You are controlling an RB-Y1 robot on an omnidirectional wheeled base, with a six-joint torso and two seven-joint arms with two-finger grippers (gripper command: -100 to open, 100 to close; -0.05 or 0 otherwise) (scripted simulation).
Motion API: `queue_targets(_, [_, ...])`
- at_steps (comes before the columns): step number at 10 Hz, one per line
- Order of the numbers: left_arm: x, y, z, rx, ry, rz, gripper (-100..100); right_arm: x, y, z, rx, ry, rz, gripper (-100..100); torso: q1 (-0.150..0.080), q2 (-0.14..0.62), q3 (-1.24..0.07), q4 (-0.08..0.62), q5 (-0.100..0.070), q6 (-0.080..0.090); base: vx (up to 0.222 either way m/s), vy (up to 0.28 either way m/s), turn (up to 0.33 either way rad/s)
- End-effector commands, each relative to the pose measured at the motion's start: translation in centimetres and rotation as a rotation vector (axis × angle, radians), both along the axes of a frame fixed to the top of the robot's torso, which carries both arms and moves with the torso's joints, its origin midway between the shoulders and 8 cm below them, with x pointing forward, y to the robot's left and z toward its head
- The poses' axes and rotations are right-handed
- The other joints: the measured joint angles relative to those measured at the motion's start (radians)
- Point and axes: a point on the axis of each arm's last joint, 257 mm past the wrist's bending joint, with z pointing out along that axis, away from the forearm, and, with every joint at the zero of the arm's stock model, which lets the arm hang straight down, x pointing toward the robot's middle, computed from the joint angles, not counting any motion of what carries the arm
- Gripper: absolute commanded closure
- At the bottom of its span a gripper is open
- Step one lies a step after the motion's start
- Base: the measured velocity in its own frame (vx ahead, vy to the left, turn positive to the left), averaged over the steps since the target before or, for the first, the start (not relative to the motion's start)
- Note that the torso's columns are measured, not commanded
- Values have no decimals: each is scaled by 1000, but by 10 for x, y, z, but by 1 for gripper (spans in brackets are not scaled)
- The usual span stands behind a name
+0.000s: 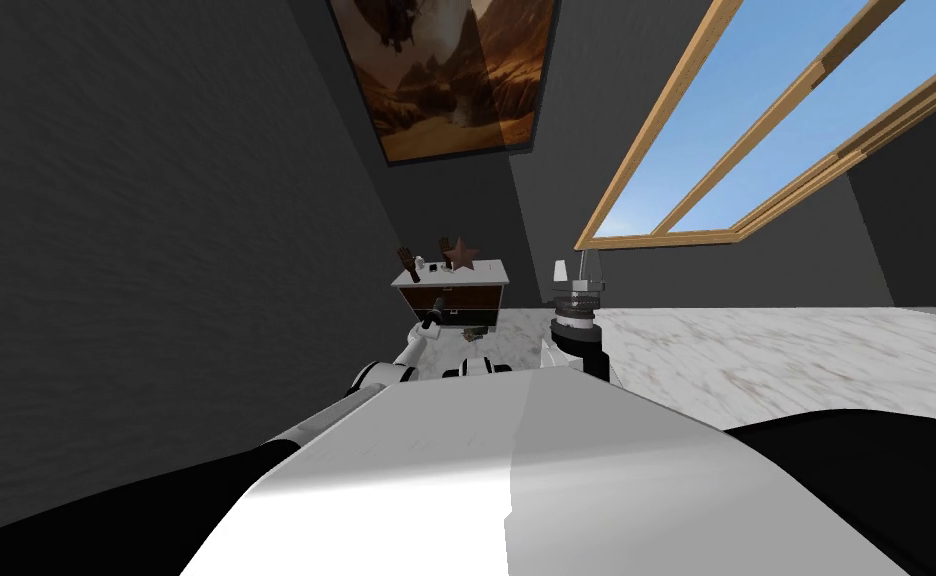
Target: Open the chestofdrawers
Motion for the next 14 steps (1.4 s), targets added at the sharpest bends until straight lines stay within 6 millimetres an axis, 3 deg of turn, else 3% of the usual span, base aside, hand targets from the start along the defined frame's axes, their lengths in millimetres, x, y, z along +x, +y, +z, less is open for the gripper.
queue_targets(1, [0,2,-5,3,11,2,100,0,0,0,0,0,0,0,-1,1,0,0,0,0,0,0,0])
queue_targets(2, [1,-6,1,-74,1,19,-100,0,0,0,0,0,0,0,-1,3,2,1,0,0,96,36,-16])
queue_targets(4, [0,-3,0,-133,5,45,-100,0,0,0,0,0,0,0,1,-3,-2,-1,0,0,186,45,-20])
queue_targets(6, [1,12,1,-188,1,83,-100,0,0,0,0,0,0,0,0,3,1,1,0,0,182,52,-13])
queue_targets(9, [-8,-23,-10,-297,31,87,-100,0,0,0,0,0,0,0,-1,8,5,2,0,1,108,50,-9])
queue_targets(12, [-8,-20,-11,-285,28,91,-100,0,0,0,0,0,0,0,-2,2,1,1,-1,0,66,-2,-11])
queue_targets(13, [-8,-20,-10,-285,27,91,100,0,0,0,0,0,0,0,-1,3,1,1,0,0,8,-2,1])
queue_targets(14, [-6,-22,-8,-285,26,86,100,0,0,0,0,0,0,0,0,6,3,2,0,0,-110,10,29])
